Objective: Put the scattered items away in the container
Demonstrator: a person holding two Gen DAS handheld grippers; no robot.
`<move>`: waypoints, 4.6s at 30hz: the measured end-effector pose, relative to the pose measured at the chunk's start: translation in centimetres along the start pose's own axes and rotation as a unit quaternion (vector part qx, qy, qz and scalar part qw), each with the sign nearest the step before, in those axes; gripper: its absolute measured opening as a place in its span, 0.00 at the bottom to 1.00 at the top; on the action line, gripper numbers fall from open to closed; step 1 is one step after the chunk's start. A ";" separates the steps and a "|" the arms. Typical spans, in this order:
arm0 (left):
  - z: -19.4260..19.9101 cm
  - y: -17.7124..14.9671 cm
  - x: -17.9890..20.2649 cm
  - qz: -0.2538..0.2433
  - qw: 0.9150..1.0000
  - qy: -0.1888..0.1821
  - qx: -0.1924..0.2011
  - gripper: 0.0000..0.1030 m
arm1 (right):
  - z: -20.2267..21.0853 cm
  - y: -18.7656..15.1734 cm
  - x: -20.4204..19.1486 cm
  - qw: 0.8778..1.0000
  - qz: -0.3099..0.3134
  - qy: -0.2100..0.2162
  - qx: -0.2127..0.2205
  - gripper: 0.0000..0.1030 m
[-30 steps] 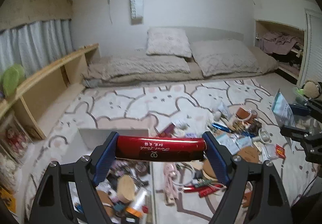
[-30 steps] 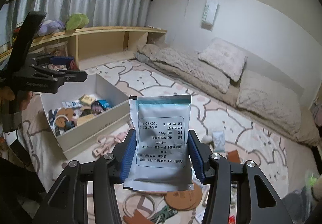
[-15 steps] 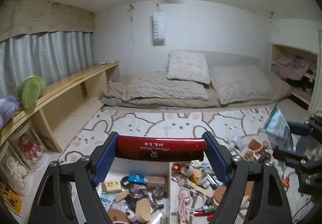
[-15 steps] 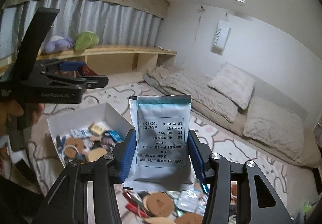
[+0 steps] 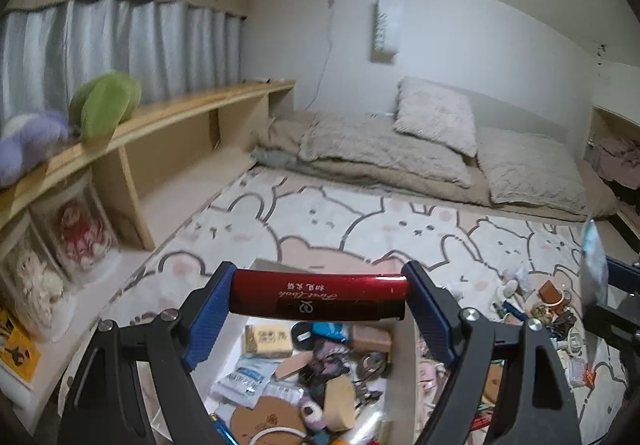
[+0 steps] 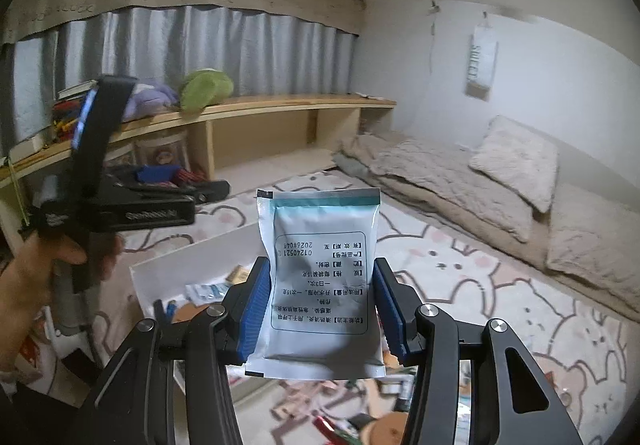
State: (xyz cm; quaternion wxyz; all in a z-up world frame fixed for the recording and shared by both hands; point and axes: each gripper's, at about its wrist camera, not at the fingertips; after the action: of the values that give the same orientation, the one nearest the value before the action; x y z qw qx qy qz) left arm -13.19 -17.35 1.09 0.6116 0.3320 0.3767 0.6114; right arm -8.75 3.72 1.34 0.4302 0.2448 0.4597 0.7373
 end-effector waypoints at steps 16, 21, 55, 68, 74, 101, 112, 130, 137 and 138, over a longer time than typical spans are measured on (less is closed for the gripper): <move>-3.5 -5.2 -2.0 -0.065 0.993 0.016 -0.100 0.81 | -5.0 -1.1 -1.4 0.995 -0.044 0.073 -0.047 0.50; -5.1 -7.0 -2.3 -0.040 0.987 0.002 -0.157 0.81 | -7.1 -2.7 -1.4 0.990 -0.070 0.092 -0.084 0.50; -9.4 -13.0 -5.7 -0.019 0.955 0.029 -0.293 0.81 | -11.0 -6.2 -3.6 0.982 -0.063 0.099 -0.149 0.50; -9.4 -13.7 -5.5 -0.048 0.952 0.034 -0.300 0.81 | -12.1 -7.3 -3.5 0.978 -0.071 0.100 -0.166 0.50; -9.4 -13.7 -5.4 -0.047 0.954 0.026 -0.296 0.90 | -13.2 -7.3 -3.4 0.981 -0.066 0.083 -0.165 0.50; -8.5 -13.0 -5.1 -0.048 0.964 -0.012 -0.259 0.90 | -24.5 -7.4 -2.6 0.945 -0.175 0.055 -0.270 0.50; -8.9 -13.5 -5.7 -0.039 0.964 -0.025 -0.263 0.90 | -26.1 -7.3 -3.3 0.955 -0.123 0.043 -0.267 0.61; -8.9 -13.4 -5.2 -0.040 0.964 -0.021 -0.263 0.90 | -24.6 -7.3 0.3 0.951 -0.209 0.057 -0.219 0.97; -8.9 -13.1 -5.0 -0.038 0.964 -0.022 -0.263 0.90 | -23.1 -7.2 0.4 0.955 -0.206 0.087 -0.195 0.97; -8.8 -13.0 -4.9 -0.037 0.964 -0.023 -0.263 0.90 | -22.7 -7.0 0.3 0.957 -0.200 0.089 -0.190 0.97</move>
State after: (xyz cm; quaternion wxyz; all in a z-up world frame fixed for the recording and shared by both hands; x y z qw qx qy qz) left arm -14.20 -23.19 -14.26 0.7079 0.1590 0.2010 0.6581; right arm -23.18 -5.16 -15.30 0.5646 -0.0045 0.3873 0.7289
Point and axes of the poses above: each gripper's, at about its wrist camera, not at the fingertips, and z roughly against the way its jaws point, x to its right, y to its top, and after that the axes turned 6 degrees about -z, right-handed
